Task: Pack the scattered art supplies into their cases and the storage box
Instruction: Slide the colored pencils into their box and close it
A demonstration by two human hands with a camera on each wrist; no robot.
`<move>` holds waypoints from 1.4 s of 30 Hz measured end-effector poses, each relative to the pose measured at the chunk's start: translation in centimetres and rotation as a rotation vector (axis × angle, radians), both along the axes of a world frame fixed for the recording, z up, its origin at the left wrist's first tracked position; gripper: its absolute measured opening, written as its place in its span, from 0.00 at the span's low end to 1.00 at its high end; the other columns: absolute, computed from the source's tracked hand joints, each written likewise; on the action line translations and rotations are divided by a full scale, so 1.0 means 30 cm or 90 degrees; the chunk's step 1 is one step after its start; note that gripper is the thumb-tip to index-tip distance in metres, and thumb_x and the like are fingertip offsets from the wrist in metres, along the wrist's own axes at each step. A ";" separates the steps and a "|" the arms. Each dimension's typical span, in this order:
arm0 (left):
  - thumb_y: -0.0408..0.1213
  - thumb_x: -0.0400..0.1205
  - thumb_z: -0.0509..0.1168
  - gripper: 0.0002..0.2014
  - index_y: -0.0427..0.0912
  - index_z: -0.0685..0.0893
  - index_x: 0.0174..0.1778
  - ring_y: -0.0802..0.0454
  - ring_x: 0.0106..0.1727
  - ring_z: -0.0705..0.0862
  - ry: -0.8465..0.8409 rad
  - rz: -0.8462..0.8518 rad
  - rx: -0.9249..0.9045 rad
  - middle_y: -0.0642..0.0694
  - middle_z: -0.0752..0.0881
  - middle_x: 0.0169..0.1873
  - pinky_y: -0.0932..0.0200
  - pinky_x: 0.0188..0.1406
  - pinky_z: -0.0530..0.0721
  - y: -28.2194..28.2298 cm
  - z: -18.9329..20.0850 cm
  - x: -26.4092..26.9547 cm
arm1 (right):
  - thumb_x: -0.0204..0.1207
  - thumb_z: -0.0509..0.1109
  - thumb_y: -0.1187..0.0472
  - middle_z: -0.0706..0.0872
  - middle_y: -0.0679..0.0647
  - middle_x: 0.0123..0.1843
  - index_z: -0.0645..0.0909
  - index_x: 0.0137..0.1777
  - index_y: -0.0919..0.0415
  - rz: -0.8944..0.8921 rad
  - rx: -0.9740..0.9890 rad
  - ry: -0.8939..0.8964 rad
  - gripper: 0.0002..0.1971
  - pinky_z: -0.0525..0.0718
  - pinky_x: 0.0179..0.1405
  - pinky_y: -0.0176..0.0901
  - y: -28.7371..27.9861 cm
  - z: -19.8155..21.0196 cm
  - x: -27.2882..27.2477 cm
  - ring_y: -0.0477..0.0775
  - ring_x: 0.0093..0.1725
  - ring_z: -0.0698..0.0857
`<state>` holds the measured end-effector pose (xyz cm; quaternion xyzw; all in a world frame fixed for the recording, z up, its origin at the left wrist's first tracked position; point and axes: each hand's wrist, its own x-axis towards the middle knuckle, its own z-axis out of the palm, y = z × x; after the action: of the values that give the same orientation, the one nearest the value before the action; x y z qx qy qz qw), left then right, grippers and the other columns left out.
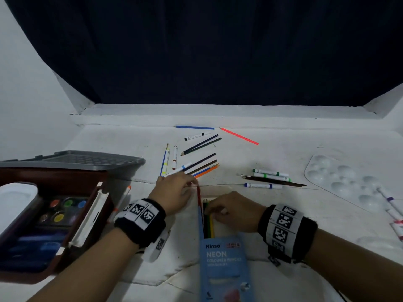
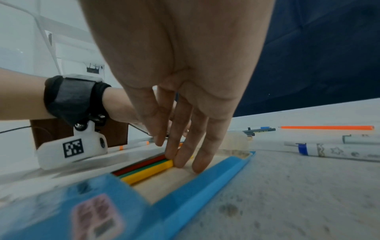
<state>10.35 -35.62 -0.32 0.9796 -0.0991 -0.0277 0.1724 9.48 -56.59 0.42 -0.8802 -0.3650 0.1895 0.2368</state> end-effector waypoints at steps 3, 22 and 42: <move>0.44 0.85 0.60 0.12 0.54 0.81 0.63 0.48 0.61 0.82 -0.006 0.050 0.087 0.50 0.82 0.58 0.46 0.64 0.73 0.005 -0.017 0.058 | 0.84 0.65 0.62 0.88 0.51 0.62 0.85 0.64 0.58 -0.017 0.022 -0.007 0.13 0.78 0.55 0.30 -0.006 0.002 0.052 0.46 0.57 0.86; 0.37 0.76 0.61 0.13 0.48 0.89 0.49 0.44 0.47 0.86 -0.111 0.100 -0.114 0.45 0.90 0.44 0.63 0.45 0.76 0.090 -0.035 -0.020 | 0.83 0.59 0.68 0.82 0.57 0.65 0.81 0.67 0.59 -0.005 -0.141 -0.154 0.17 0.77 0.65 0.49 0.108 -0.060 0.480 0.57 0.64 0.79; 0.34 0.72 0.73 0.12 0.32 0.88 0.48 0.54 0.39 0.86 -0.167 0.293 -0.878 0.38 0.90 0.37 0.67 0.42 0.86 0.079 0.057 -0.244 | 0.83 0.61 0.65 0.82 0.53 0.44 0.76 0.53 0.60 -0.251 0.061 -0.140 0.03 0.75 0.38 0.40 0.045 0.051 0.303 0.52 0.43 0.81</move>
<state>3.02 -33.25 1.40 0.6401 0.0942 0.1949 0.7371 18.57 -55.24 1.94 -0.9375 -0.2184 0.0251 0.2696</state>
